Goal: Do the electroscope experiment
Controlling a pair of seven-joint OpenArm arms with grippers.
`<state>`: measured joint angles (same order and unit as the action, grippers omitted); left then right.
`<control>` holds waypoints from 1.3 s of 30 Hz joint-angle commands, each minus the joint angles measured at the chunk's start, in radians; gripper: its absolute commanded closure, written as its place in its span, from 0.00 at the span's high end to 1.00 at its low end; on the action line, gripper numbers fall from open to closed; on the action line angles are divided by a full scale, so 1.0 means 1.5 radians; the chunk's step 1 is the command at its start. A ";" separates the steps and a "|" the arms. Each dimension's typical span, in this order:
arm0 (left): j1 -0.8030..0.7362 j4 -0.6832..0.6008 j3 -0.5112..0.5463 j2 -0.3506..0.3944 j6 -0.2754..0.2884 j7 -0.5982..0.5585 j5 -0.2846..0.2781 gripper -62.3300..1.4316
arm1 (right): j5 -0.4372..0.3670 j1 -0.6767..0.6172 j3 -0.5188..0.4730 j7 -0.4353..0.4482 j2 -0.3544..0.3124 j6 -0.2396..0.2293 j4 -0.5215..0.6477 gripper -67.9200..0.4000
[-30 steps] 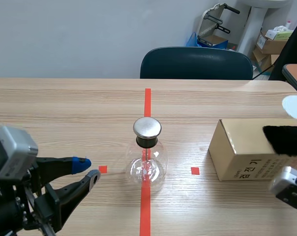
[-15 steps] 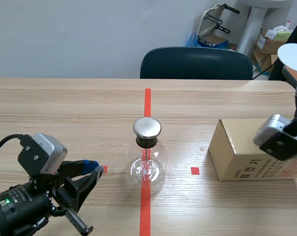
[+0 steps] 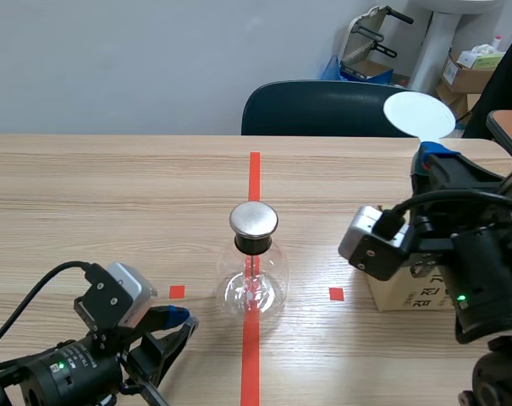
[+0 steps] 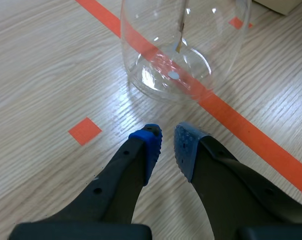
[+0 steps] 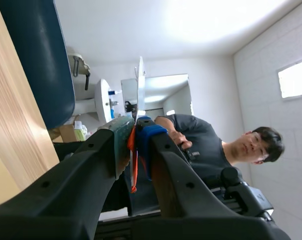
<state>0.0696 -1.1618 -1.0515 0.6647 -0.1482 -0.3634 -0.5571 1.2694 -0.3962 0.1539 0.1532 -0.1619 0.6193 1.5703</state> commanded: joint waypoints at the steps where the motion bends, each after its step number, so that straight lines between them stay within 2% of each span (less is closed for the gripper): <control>1: 0.000 -0.015 0.008 0.000 0.003 -0.009 0.001 0.20 | 0.008 0.014 0.007 -0.009 -0.010 0.005 0.003 0.02; 9: 0.000 -0.016 0.008 0.000 0.003 -0.026 0.001 0.20 | 0.049 0.022 0.067 -0.047 -0.010 -0.039 0.002 0.02; 13: 0.000 -0.016 0.008 0.000 0.023 -0.024 0.001 0.20 | 0.060 0.022 0.092 -0.078 -0.010 -0.060 -0.002 0.02; 15: 0.000 -0.016 0.008 0.000 0.036 -0.024 0.001 0.20 | 0.065 0.022 0.105 -0.099 -0.010 -0.060 -0.006 0.02; 24: 0.000 -0.016 0.008 -0.003 0.038 -0.045 0.001 0.20 | 0.087 0.022 0.159 -0.194 -0.031 -0.070 -0.012 0.02; 32: 0.000 -0.016 0.008 -0.003 0.038 -0.049 0.001 0.20 | 0.094 0.022 0.170 -0.227 -0.042 -0.070 -0.023 0.02; 39: 0.000 -0.016 0.008 -0.003 0.038 -0.050 0.001 0.20 | 0.094 0.020 0.170 -0.233 -0.042 -0.070 -0.026 0.02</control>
<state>0.0692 -1.1610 -1.0458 0.6651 -0.0959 -0.4229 -0.5571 1.4063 -0.3771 0.4080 -0.1864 -0.2138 0.5037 1.5249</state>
